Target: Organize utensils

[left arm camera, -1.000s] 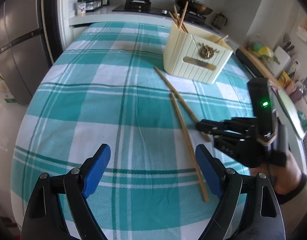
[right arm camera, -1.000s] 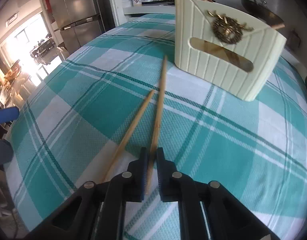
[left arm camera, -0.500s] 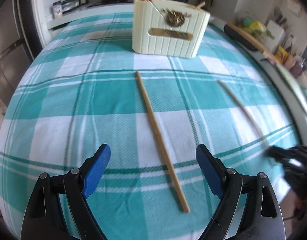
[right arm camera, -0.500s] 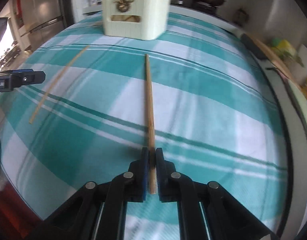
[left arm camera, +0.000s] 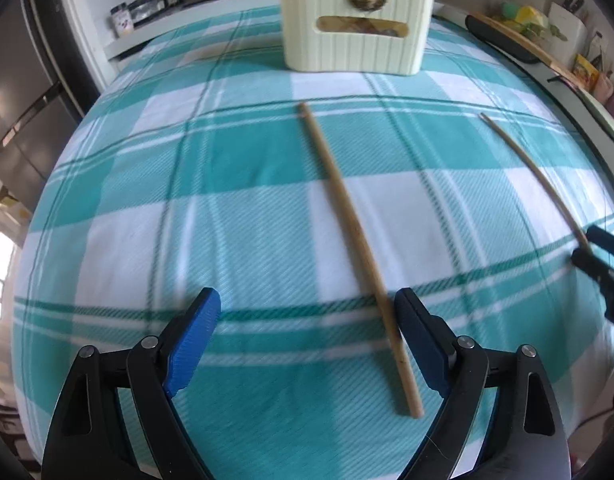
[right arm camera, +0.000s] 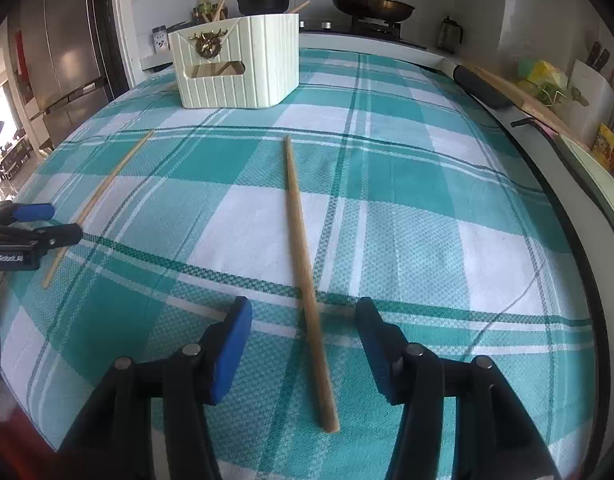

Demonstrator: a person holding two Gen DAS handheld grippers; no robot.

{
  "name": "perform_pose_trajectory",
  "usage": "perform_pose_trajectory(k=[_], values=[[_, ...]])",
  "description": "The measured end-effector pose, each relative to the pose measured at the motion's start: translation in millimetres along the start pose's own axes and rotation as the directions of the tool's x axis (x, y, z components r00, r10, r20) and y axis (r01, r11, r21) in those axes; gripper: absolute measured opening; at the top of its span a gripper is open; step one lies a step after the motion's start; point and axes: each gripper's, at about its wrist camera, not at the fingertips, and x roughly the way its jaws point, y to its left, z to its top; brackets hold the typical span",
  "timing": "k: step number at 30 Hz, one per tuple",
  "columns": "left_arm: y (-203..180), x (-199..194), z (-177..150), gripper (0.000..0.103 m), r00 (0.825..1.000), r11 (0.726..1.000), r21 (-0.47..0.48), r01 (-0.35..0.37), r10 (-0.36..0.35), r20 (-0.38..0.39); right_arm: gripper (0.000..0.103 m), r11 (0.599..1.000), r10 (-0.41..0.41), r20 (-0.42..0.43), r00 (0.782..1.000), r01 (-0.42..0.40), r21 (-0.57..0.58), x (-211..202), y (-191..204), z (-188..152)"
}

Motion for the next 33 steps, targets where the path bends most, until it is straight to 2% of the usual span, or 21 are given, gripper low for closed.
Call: perform_pose_trajectory(k=[7,12,17,20,23,24,25,27,30,33], values=[[11.0,-2.1,-7.8,0.093,1.0,1.0,0.001,0.012,-0.012,-0.009,0.056,1.0,-0.006,0.045,0.999,0.006,0.008,-2.0,1.1,-6.5],[15.5,-0.4,-9.3,0.099,1.0,1.0,0.011,0.021,-0.02,-0.012,0.056,1.0,-0.007,0.052,0.999,0.007,0.011,-2.8,1.1,-7.2],[21.1,-1.1,-11.0,0.1,1.0,0.999,0.017,0.027,-0.027,-0.016,0.056,1.0,-0.006,0.052,0.999,0.005,0.011,-2.8,0.6,-7.3],[24.8,-2.1,-12.5,0.1,0.999,1.0,0.015,0.027,-0.026,-0.02,0.056,1.0,-0.009,0.025,1.0,0.008,0.018,-3.2,0.8,-5.4],[29.1,-3.6,-15.0,0.1,0.999,0.999,0.02,0.028,-0.027,-0.028,0.056,0.999,-0.019,-0.057,0.998,0.02,0.028,-5.3,2.1,-0.4],[30.0,-4.1,-15.7,0.1,0.999,0.999,0.021,0.028,-0.028,-0.03,0.053,0.999,-0.021,-0.084,0.996,0.024,0.03,-6.6,3.6,0.3],[31.5,-4.4,-16.3,0.1,0.999,0.999,0.021,0.03,-0.029,-0.032,0.042,0.999,-0.013,-0.098,0.995,0.017,0.036,-7.2,3.9,0.0],[32.6,-4.8,-16.5,0.099,0.999,0.999,0.021,0.033,-0.032,-0.035,0.031,0.998,0.011,-0.116,0.993,-0.005,0.055,-9.5,6.9,0.3],[33.1,-5.1,-15.1,0.098,0.998,0.999,0.028,0.046,-0.045,-0.045,0.03,0.992,0.104,-0.126,0.987,-0.093,0.089,-10.8,13.4,2.0],[35.5,-7.8,-9.1,0.096,0.996,0.996,0.05,0.079,-0.077,-0.053,0.031,0.989,0.127,-0.142,0.982,-0.113,0.1,-10.9,14.9,6.3]])
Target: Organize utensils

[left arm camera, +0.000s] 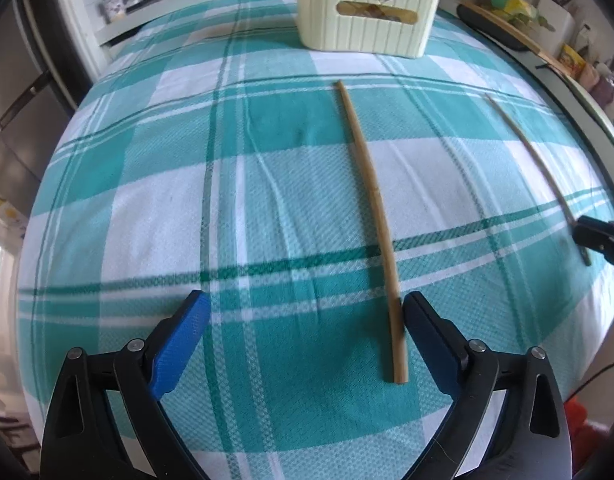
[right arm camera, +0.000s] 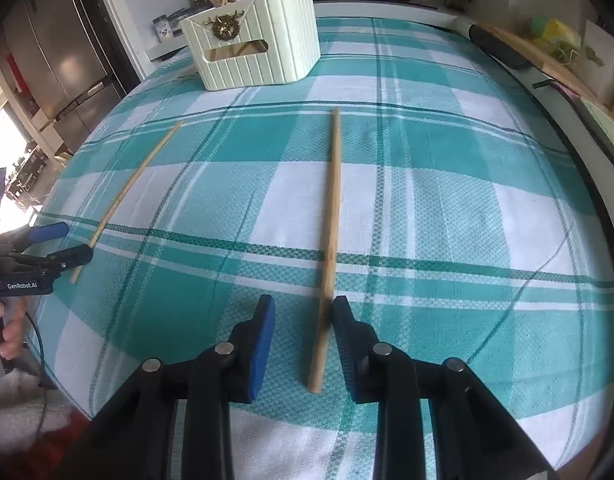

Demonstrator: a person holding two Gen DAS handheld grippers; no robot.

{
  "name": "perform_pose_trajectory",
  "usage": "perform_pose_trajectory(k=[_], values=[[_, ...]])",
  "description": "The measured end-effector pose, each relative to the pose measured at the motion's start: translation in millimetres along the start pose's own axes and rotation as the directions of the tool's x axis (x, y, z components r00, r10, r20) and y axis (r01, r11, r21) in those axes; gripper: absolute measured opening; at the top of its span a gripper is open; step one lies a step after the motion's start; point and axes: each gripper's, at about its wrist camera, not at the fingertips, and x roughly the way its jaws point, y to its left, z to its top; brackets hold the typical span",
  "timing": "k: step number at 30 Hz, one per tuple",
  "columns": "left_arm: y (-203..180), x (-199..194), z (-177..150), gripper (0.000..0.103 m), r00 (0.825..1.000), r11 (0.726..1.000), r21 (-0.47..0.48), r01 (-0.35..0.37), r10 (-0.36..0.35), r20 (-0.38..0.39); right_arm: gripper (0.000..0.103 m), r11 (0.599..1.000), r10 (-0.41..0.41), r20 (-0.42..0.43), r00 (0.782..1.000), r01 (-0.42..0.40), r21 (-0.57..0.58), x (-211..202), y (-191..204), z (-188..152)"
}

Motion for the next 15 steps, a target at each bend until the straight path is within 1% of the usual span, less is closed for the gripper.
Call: perform_pose_trajectory(k=[3,4,6,8,10,12,15], values=[[11.0,-10.2,17.5,0.096,0.996,0.996,-0.011,0.086,-0.086,0.017,0.034,1.0,0.025,-0.032,0.999,-0.024,0.007,-3.5,-5.7,11.5],[15.6,-13.0,27.8,0.096,0.991,0.991,-0.017,0.13,-0.13,0.022,0.034,0.999,0.032,-0.037,0.999,-0.032,0.003,-5.1,-7.7,16.8],[18.2,-11.4,48.5,0.096,0.981,0.981,-0.013,0.192,-0.192,0.015,0.034,0.999,0.033,-0.062,0.998,-0.034,-0.018,-5.0,-8.6,31.6],[14.4,-5.5,65.7,0.095,0.982,0.982,-0.001,0.191,-0.191,0.006,0.034,0.998,0.05,-0.101,0.994,-0.054,-0.033,2.1,-7.3,47.2],[3.6,7.5,86.2,0.092,0.984,0.983,0.042,0.177,-0.176,-0.018,0.034,0.997,0.061,-0.13,0.99,-0.066,-0.034,13.1,-6.9,64.3],[-2.8,20.4,98.5,0.089,0.985,0.984,0.066,0.167,-0.165,-0.043,0.034,0.998,0.034,-0.159,0.987,-0.043,-0.051,28.6,-5.6,82.2],[-9.1,43.5,110.5,0.082,0.988,0.987,0.086,0.132,-0.125,-0.088,0.034,0.997,-0.012,-0.194,0.981,-0.004,-0.083,49.7,-3.9,100.7]])
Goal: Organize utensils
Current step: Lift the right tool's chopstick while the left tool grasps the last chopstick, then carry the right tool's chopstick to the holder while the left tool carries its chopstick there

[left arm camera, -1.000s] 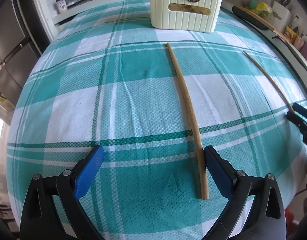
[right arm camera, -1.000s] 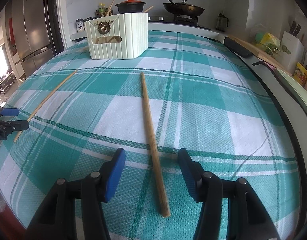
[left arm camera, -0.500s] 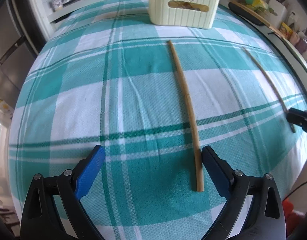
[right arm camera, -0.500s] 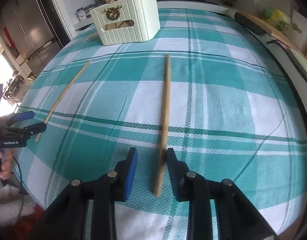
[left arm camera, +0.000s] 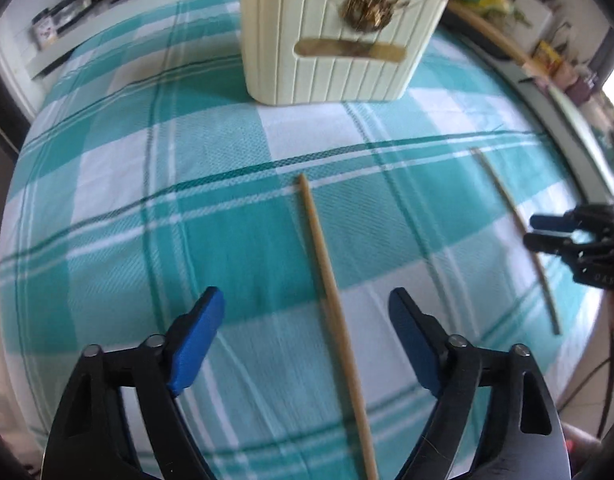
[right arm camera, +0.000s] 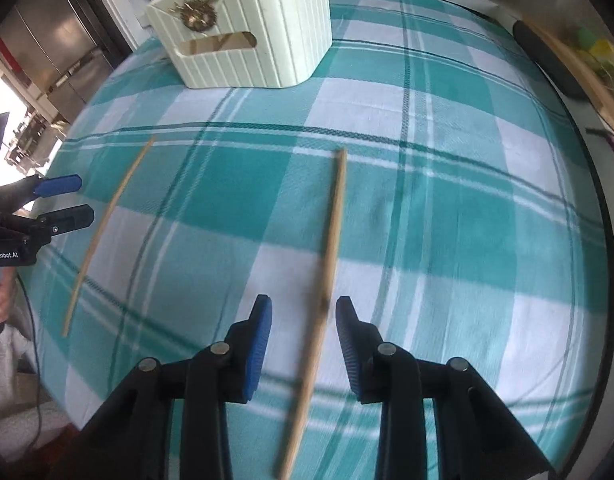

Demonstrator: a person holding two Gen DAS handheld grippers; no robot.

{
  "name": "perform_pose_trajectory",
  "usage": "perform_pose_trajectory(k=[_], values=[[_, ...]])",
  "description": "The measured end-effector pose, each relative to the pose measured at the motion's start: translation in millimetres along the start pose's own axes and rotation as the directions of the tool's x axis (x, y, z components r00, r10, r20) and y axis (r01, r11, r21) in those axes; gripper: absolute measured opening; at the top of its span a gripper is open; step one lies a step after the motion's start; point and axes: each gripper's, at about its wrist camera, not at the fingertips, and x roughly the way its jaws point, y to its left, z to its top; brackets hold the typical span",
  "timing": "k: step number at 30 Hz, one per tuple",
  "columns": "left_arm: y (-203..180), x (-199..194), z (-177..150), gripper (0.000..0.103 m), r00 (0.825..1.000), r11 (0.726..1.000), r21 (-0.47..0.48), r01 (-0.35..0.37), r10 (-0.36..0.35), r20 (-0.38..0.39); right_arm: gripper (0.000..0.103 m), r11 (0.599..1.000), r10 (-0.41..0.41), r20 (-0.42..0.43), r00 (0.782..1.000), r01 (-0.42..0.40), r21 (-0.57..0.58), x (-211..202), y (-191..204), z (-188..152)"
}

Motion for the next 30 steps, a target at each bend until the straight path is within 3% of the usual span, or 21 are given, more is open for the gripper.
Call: perform_pose_trajectory(k=[5,6,7,8,10,13,16,18,22,27,30], values=[[-6.9,20.8,13.2,0.076,0.997,0.996,0.043,-0.078,0.079,-0.025,0.034,0.999,-0.039,-0.011,0.999,0.039,-0.029,16.0,0.9,24.9],[-10.1,21.6,15.4,0.069,0.996,0.995,0.058,-0.085,0.086,-0.022,0.031,0.999,-0.043,-0.016,0.999,0.042,-0.033,18.3,1.6,30.1],[-13.5,20.9,18.6,0.054,0.998,0.995,0.066,-0.068,0.069,-0.013,0.017,0.998,-0.049,-0.012,0.999,0.049,-0.034,21.3,2.7,37.2],[-15.6,20.6,20.5,0.045,0.997,0.995,0.071,-0.071,0.071,-0.005,0.011,0.996,-0.073,-0.006,0.997,0.073,-0.041,23.1,4.0,42.2],[-19.0,22.1,26.2,0.008,0.997,0.993,0.09,-0.071,0.07,0.016,0.007,0.995,-0.086,0.003,0.996,0.086,-0.045,27.6,4.1,54.2],[-13.6,20.0,30.0,0.004,0.996,0.995,0.06,-0.083,0.08,0.044,0.007,0.997,-0.072,0.029,0.997,0.072,-0.027,28.7,0.6,65.4],[-6.3,-8.3,28.8,0.004,0.989,0.998,0.017,-0.056,0.053,0.138,0.007,0.999,-0.034,0.131,0.991,0.036,-0.012,4.3,-0.2,68.5],[-3.2,-39.7,22.5,0.004,0.974,1.0,-0.002,-0.026,0.025,0.227,0.007,1.0,0.004,0.228,0.974,0.001,-0.022,-25.1,5.6,64.4],[-1.2,-112.2,1.7,0.004,0.914,0.999,-0.012,0.052,-0.043,0.404,0.007,0.996,0.025,0.408,0.913,0.012,-0.088,-90.6,29.0,44.6],[-5.0,-168.8,-18.4,0.004,0.841,0.995,-0.005,0.103,-0.084,0.535,0.007,0.991,0.062,0.557,0.828,0.013,-0.13,-150.9,46.3,5.9],[-7.5,-191.0,-30.2,0.004,0.806,0.993,-0.009,0.12,-0.092,0.585,0.007,0.991,0.058,0.605,0.794,0.029,-0.133,-167.6,55.0,-7.6]])
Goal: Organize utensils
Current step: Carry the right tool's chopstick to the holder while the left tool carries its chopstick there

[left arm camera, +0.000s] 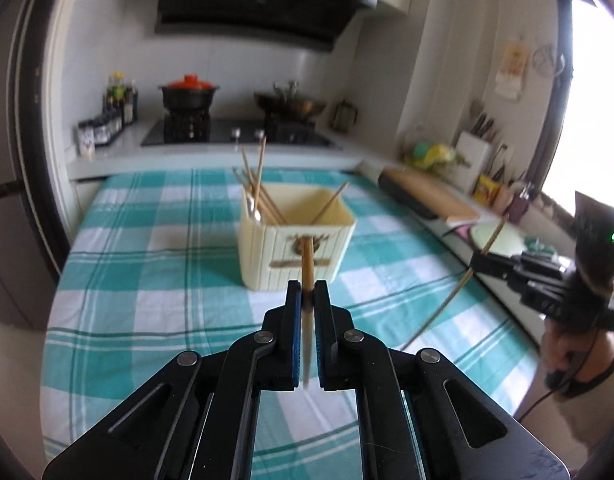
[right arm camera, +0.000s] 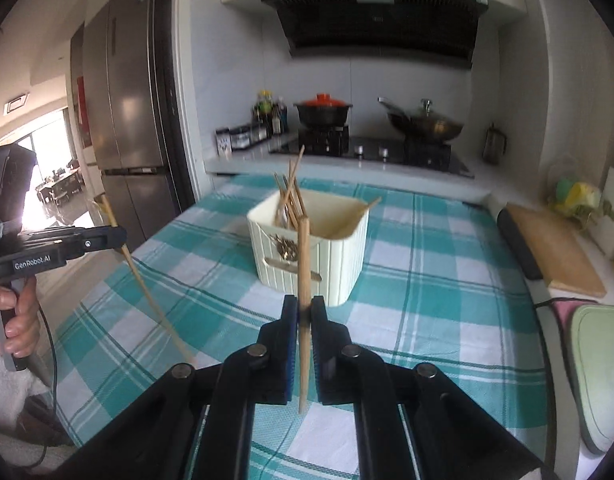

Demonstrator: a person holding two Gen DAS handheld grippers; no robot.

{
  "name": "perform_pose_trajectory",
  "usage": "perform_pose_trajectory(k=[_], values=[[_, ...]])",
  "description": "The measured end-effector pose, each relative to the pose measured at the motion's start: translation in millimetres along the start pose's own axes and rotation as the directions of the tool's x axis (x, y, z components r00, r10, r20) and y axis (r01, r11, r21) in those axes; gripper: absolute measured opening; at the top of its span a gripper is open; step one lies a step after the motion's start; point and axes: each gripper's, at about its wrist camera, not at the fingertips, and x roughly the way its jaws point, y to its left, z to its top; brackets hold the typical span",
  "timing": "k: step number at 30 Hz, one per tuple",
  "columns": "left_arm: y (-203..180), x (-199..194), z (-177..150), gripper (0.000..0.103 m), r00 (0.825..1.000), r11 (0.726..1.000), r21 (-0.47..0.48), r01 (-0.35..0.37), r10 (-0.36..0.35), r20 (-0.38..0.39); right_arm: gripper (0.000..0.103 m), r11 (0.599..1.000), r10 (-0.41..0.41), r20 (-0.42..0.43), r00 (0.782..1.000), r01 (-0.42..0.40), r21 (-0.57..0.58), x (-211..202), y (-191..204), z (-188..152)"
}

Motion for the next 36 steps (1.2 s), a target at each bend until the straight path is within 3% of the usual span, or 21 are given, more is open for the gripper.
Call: perform_pose_trajectory(k=[7,15,22,36], values=[[-11.2,-36.2,0.9,0.004,0.997,0.999,-0.019,0.026,-0.024,0.075,0.007,1.0,0.008,0.093,0.996,-0.007,-0.019,-43.7,18.7,7.2],[-20.2,-46.6,-14.8,0.004,0.999,1.0,0.011,0.015,-0.016,0.04,0.007,1.0,-0.008,0.052,0.999,0.009,-0.017,-47.8,19.7,-6.1],[-19.2,-63.3,-14.8,0.004,0.998,1.0,0.004,0.022,-0.022,0.06,0.007,1.0,0.001,0.123,0.992,0.0,-0.002,-71.8,17.4,4.9],[-8.3,-54.0,-9.8,0.004,0.999,1.0,0.001,-0.006,0.006,0.051,0.007,1.0,-0.009,0.033,0.999,0.009,-0.006,-32.0,8.7,-2.3]])
